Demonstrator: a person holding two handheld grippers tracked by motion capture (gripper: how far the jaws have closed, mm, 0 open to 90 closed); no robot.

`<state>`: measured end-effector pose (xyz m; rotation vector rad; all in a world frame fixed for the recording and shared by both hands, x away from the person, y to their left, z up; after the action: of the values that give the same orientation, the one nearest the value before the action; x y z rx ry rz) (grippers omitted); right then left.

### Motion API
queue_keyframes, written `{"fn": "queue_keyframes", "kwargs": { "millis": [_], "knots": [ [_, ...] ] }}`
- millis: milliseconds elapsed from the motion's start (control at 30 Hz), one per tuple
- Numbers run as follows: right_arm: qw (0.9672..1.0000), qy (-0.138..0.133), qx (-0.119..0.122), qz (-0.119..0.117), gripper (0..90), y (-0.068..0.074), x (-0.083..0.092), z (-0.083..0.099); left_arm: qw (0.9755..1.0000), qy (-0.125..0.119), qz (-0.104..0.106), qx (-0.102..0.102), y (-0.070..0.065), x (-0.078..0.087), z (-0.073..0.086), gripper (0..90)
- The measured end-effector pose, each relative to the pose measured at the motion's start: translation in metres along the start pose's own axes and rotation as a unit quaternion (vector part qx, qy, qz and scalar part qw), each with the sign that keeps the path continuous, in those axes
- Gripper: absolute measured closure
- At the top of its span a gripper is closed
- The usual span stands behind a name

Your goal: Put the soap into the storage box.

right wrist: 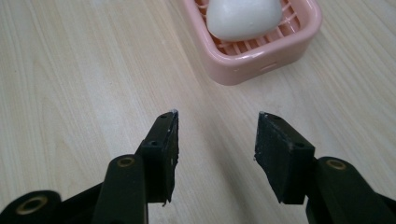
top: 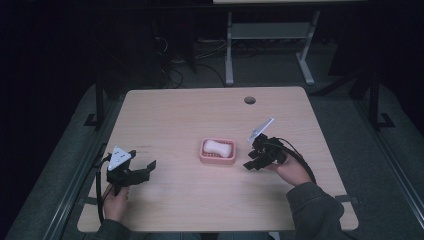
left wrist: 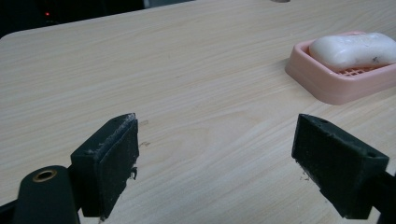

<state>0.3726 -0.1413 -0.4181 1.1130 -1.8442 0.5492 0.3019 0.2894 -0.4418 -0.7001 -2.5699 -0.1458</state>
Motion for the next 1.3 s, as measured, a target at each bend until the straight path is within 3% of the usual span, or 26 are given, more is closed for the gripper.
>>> {"fn": "queue_keyframes", "kwargs": {
  "millis": [867, 1300],
  "knots": [
    [0.9986, -0.025, -0.047, 0.004, 45.3, -0.007, 0.013, 0.040, 1.0000, 0.003, 0.000, -0.003, 0.000, -0.001, 0.001, 14.4],
    [0.9968, -0.037, -0.068, 0.021, 42.1, -0.008, 0.023, 0.066, 0.9999, 0.009, 0.001, -0.006, 0.000, -0.001, 0.001, 14.4]
  ]
}}
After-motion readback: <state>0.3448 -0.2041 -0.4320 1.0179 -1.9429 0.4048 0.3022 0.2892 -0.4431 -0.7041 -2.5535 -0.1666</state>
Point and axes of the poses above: each handheld gripper's, and its own axes: x roughly backward along the jaws, z roughly out of its underside, y roughly to its left, the point moved 1 cm from there along -x, roughly forward along the jaws, and after that the axes turned 3 degrees about z, right-handed, at the moved point
